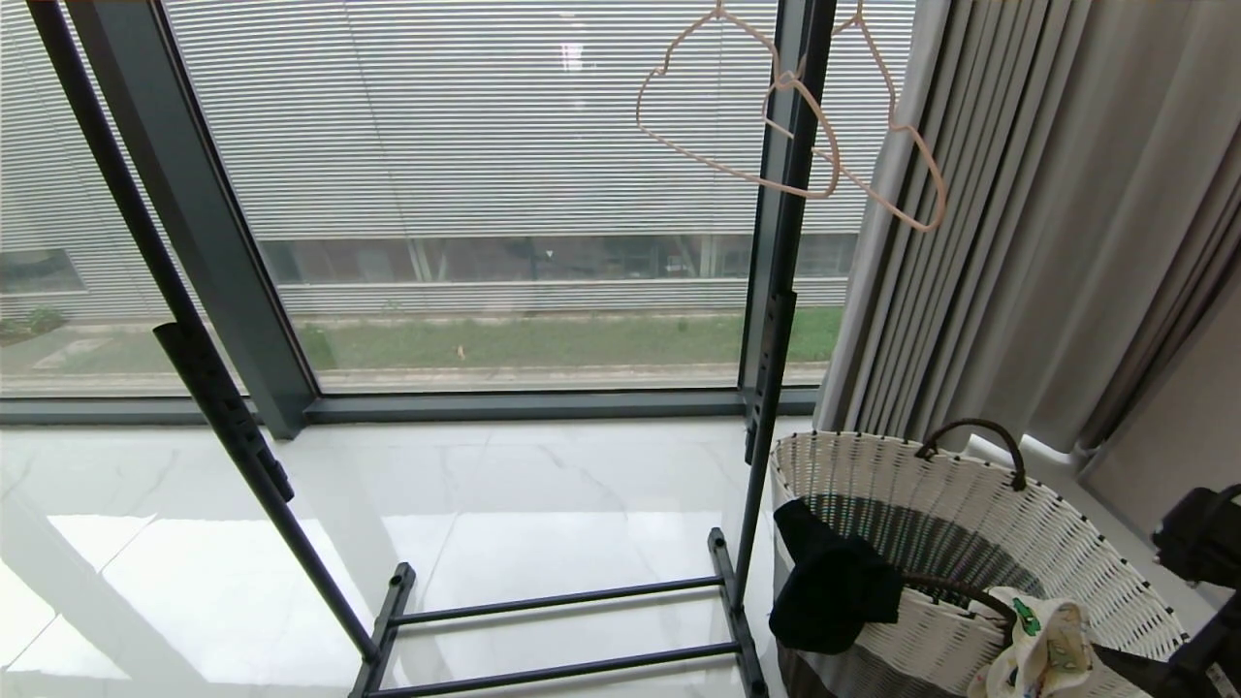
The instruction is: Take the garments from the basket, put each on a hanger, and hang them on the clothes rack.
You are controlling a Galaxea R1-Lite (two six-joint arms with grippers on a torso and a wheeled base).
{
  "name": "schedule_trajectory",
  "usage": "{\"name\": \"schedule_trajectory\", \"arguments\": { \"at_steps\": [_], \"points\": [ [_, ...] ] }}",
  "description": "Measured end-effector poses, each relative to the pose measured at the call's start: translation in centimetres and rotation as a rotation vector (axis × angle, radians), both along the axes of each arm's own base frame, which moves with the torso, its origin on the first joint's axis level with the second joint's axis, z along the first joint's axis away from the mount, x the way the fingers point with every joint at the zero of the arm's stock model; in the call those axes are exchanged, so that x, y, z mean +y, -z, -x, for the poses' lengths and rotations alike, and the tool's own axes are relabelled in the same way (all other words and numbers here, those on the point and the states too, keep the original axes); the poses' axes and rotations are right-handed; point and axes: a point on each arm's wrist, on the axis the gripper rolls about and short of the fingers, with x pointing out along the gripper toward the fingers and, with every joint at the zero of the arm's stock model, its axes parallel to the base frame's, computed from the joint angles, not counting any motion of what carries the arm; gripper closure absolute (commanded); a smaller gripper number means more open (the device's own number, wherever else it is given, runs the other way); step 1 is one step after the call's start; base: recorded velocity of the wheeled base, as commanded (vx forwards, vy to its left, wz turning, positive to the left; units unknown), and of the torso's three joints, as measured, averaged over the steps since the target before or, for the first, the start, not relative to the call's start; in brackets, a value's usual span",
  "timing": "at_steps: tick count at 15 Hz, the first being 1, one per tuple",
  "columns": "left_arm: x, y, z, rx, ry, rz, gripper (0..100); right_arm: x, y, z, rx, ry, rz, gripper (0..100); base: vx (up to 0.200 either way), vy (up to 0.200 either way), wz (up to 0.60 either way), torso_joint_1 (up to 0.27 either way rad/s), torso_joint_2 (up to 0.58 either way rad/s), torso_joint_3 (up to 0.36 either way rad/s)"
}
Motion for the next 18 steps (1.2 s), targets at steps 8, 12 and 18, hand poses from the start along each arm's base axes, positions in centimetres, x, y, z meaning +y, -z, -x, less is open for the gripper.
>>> {"name": "schedule_trajectory", "arguments": {
  "at_steps": [8, 12, 18],
  "points": [
    [0.0, 0.0, 0.0, 0.001, 0.000, -0.002, 0, -2.7, 5.9, -10.1, 0.175, -0.035, 0.164, 0, 0.000, 0.000, 0.00, 0.000, 0.00, 0.000],
    [0.0, 0.0, 0.0, 0.000, 0.000, -0.002, 0, -3.5, 7.1, -12.5, 0.174, -0.023, 0.175, 0, 0.000, 0.000, 0.00, 0.000, 0.00, 0.000],
    [0.0, 0.0, 0.0, 0.001, 0.000, -0.001, 0, -3.8, 8.6, -14.5, 0.109, -0.017, 0.181, 100, 0.000, 0.000, 0.00, 0.000, 0.00, 0.000]
  ]
}}
